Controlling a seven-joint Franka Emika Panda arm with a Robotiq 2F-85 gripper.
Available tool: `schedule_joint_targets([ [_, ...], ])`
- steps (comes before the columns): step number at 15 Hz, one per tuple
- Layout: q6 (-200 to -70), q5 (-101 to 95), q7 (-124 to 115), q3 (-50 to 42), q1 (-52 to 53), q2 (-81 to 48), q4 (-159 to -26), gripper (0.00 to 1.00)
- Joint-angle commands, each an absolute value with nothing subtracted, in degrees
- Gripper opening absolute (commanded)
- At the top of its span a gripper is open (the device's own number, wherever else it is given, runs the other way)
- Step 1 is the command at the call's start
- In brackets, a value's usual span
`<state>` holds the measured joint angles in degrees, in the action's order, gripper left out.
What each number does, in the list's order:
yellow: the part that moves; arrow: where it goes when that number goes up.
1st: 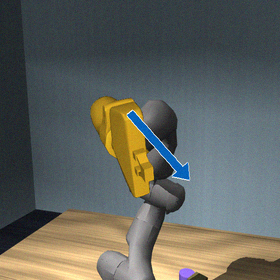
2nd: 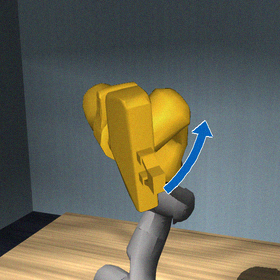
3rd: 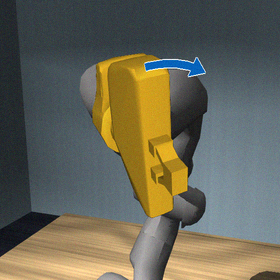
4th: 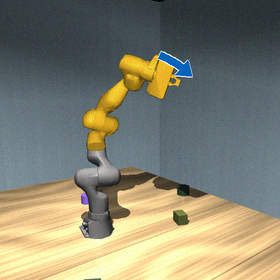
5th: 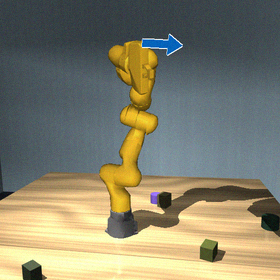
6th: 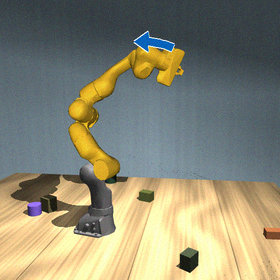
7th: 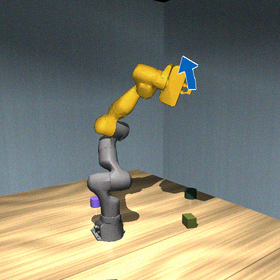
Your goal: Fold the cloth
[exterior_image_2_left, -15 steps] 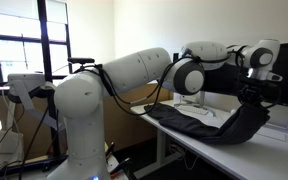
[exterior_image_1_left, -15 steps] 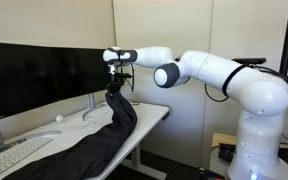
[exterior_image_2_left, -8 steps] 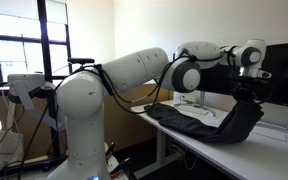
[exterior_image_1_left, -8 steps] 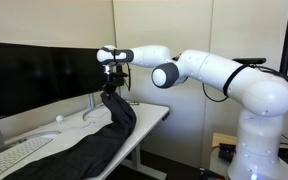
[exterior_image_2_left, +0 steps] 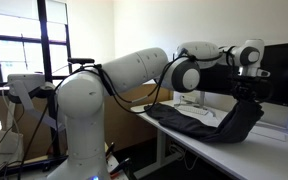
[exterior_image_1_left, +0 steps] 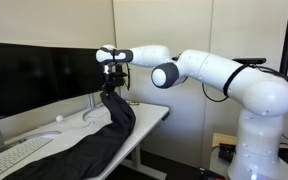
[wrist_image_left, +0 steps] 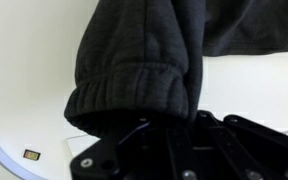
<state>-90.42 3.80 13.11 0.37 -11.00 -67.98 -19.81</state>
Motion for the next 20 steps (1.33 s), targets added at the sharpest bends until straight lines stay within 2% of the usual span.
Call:
schedule_joint_targets([
  [1, -92.0, 0.6, 18.9, -0.4, -9.1, -65.9, -20.1, 0.06],
  [7, -97.1, -0.3, 19.1, -0.1, -4.9, -64.7, -20.7, 0.07],
  [20, -99.3, -0.3, 5.9, -2.3, 9.4, -65.1, -19.8, 0.07],
])
